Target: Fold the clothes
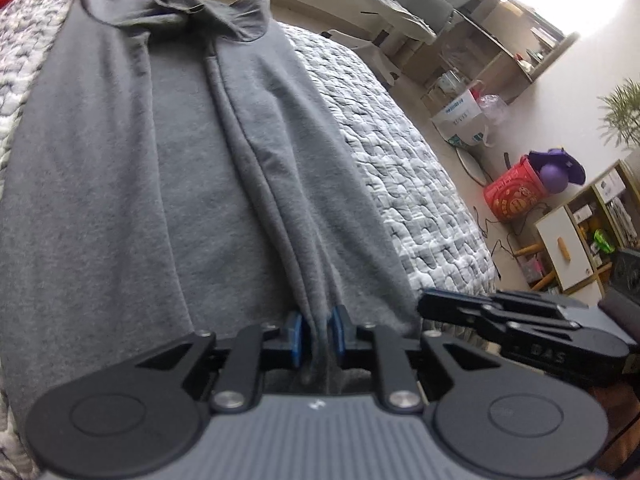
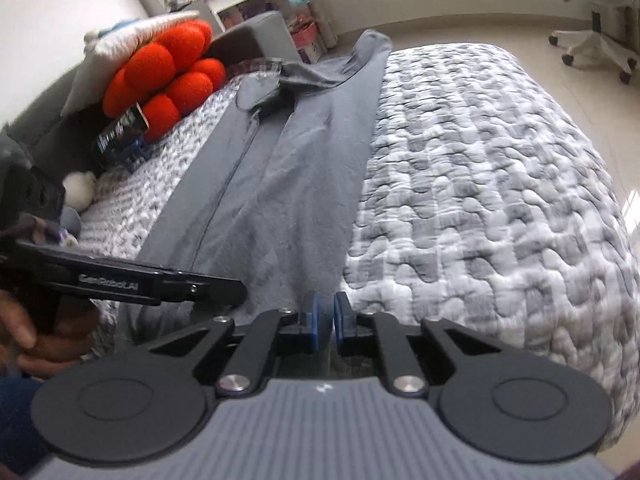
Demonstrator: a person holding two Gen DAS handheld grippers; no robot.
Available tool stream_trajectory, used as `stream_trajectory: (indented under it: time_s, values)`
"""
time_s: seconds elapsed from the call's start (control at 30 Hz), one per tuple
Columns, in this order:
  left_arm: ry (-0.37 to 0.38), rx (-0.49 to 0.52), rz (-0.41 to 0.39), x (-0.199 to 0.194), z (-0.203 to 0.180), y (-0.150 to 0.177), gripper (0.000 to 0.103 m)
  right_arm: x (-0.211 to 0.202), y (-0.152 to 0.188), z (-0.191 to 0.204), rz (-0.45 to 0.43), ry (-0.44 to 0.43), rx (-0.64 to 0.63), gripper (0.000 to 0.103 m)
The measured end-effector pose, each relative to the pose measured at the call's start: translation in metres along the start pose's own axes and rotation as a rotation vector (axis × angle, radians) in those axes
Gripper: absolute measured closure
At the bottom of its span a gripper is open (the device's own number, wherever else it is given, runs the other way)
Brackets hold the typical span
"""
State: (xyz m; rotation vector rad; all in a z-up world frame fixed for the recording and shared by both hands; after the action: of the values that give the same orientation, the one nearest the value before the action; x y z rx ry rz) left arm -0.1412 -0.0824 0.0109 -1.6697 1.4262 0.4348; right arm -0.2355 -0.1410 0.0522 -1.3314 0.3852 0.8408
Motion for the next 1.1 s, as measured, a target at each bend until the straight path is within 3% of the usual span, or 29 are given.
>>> stream_trajectory:
  time_s: [0.07, 0.2, 0.37, 0.43, 0.47, 0.5, 0.6, 0.73, 0.87, 0.97, 1.03, 1.07, 1.1]
  values:
    - [0.018, 0.001, 0.008, 0.000, 0.000, 0.002, 0.098, 0.007, 0.002, 0.004, 0.018, 0.004, -0.024, 0.087]
    - [0.046, 0.003, 0.003, -0.004, 0.000, 0.004, 0.099, 0.007, 0.002, 0.003, 0.020, 0.043, -0.025, 0.099]
    - [-0.003, -0.001, 0.009, -0.004, 0.005, 0.003, 0.095, 0.004, 0.006, -0.004, 0.035, 0.079, -0.024, 0.100]
    - [0.006, 0.019, 0.004, -0.011, 0.003, 0.002, 0.082, 0.001, 0.006, -0.006, 0.031, 0.072, -0.017, 0.097]
    - [0.020, 0.028, -0.005, -0.017, 0.002, 0.001, 0.069, -0.001, 0.006, -0.007, 0.026, 0.068, -0.014, 0.092]
    - [0.038, 0.037, -0.020, -0.023, 0.001, -0.001, 0.062, -0.004, 0.006, -0.007, 0.021, 0.068, -0.016, 0.088]
    - [0.090, 0.059, -0.064, -0.042, 0.000, -0.005, 0.061, -0.008, 0.002, -0.009, 0.005, 0.068, -0.015, 0.089]
    - [0.082, 0.010, -0.062, -0.037, 0.005, -0.014, 0.060, -0.006, -0.006, -0.014, -0.010, 0.045, -0.001, 0.088]
    - [0.050, 0.015, 0.011, -0.020, 0.004, -0.007, 0.060, 0.008, -0.011, -0.007, 0.013, 0.028, -0.026, 0.066]
    - [0.029, 0.052, 0.045, -0.011, 0.002, 0.003, 0.057, 0.010, -0.004, -0.004, 0.013, -0.003, -0.017, 0.065]
    - [0.024, 0.073, 0.064, -0.007, 0.001, 0.008, 0.062, 0.011, 0.002, -0.002, 0.006, -0.008, -0.013, 0.070]
    - [0.034, 0.077, 0.069, -0.007, 0.000, 0.009, 0.084, 0.011, 0.002, -0.001, 0.010, -0.004, -0.011, 0.093]
    - [0.053, 0.055, 0.092, -0.005, 0.001, 0.009, 0.097, 0.010, 0.002, -0.002, 0.022, 0.002, -0.003, 0.099]
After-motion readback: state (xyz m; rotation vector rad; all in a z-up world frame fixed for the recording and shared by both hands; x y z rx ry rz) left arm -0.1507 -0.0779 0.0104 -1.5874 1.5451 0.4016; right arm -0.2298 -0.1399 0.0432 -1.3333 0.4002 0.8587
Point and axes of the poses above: each gripper's, at about its wrist camera, not at the fingertips, and x roughly the way its jaws point, z to its left, y to its underside, the point moved 2 cm from there along x, roughly the way its jaws point, and after that the axes turned 11 degrees about -x, right-handed, at the moved point
